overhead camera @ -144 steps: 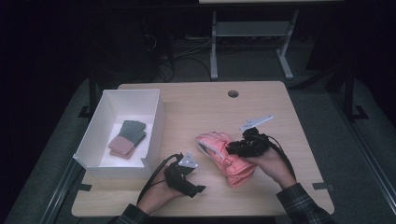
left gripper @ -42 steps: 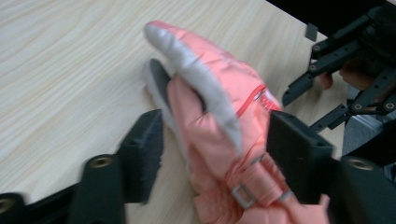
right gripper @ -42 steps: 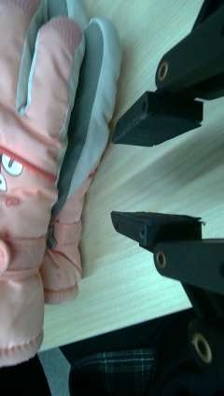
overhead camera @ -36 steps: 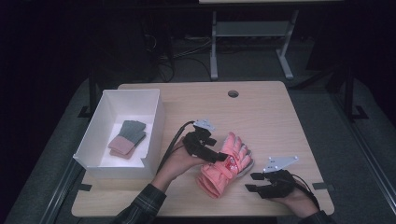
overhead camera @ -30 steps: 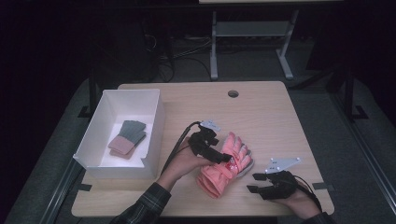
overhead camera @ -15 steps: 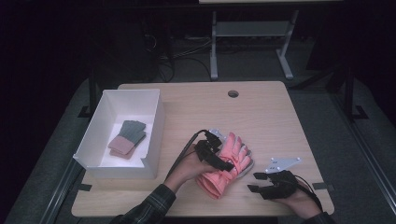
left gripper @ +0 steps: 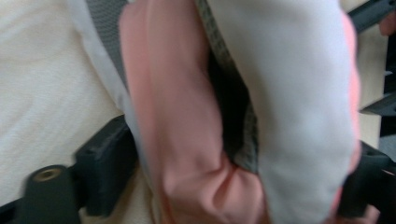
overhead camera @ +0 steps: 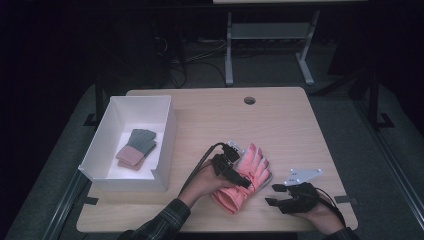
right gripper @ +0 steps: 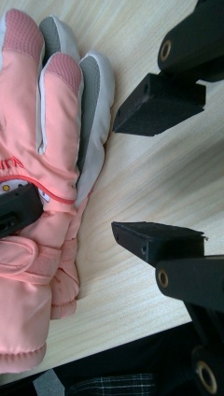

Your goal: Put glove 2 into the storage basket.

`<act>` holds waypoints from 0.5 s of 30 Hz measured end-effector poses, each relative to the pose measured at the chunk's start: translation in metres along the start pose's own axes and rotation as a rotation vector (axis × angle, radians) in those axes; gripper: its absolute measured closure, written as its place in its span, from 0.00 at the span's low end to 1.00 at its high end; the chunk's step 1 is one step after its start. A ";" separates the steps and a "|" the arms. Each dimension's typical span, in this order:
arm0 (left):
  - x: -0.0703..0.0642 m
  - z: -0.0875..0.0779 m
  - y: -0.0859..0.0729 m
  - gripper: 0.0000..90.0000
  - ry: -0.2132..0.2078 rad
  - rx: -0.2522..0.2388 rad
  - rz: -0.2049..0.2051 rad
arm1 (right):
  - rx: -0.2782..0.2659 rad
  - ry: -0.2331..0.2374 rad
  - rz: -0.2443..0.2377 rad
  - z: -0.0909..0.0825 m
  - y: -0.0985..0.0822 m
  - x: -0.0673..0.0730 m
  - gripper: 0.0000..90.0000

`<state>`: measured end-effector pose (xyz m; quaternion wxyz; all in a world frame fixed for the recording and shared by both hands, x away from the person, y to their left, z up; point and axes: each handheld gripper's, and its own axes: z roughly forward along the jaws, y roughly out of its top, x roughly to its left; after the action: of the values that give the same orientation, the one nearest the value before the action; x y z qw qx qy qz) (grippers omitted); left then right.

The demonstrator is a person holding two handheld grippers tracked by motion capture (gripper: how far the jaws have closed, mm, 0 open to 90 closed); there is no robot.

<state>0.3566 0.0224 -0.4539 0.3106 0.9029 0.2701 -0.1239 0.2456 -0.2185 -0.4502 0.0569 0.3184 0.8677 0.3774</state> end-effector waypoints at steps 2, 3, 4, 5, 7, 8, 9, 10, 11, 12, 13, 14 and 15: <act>0.000 0.000 0.000 0.26 -0.014 0.002 0.006 | -0.004 -0.004 0.001 0.000 0.000 -0.001 0.49; 0.000 0.000 0.000 0.28 -0.020 0.004 0.005 | -0.005 -0.005 0.000 0.000 0.000 -0.001 0.49; 0.001 0.000 0.000 0.32 -0.026 0.005 -0.006 | -0.005 -0.006 0.001 0.000 0.000 -0.001 0.48; 0.002 -0.001 0.001 0.36 -0.032 0.013 -0.010 | -0.008 -0.007 -0.006 0.000 -0.001 -0.002 0.48; 0.005 -0.002 0.001 0.44 -0.058 0.016 -0.019 | -0.007 -0.009 -0.005 0.000 -0.001 -0.002 0.48; 0.006 -0.002 0.001 0.48 -0.066 0.017 -0.019 | -0.006 -0.010 0.000 -0.001 0.000 -0.002 0.48; 0.006 -0.003 0.001 0.52 -0.080 0.016 -0.025 | -0.006 -0.011 0.001 -0.001 0.000 -0.001 0.48; 0.006 -0.003 0.000 0.56 -0.089 0.013 -0.028 | -0.006 -0.011 0.000 -0.001 0.000 -0.001 0.48; 0.006 -0.003 0.000 0.59 -0.095 0.013 -0.027 | -0.007 -0.010 0.000 0.000 0.000 -0.001 0.47; 0.006 -0.004 0.001 0.62 -0.101 0.015 -0.027 | -0.007 -0.011 0.001 0.000 0.000 -0.001 0.47; 0.006 -0.004 0.001 0.64 -0.104 0.014 -0.032 | -0.007 -0.010 0.005 0.000 0.000 -0.001 0.46; 0.007 -0.005 0.000 0.65 -0.108 0.006 -0.038 | -0.005 -0.010 0.012 0.000 0.000 -0.002 0.44; 0.007 -0.006 0.001 0.67 -0.113 0.009 -0.039 | -0.007 -0.011 0.016 0.000 -0.001 -0.002 0.43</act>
<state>0.3633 0.0289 -0.4519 0.3190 0.8903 0.2692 -0.1821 0.2468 -0.2200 -0.4509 0.0600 0.3271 0.8636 0.3791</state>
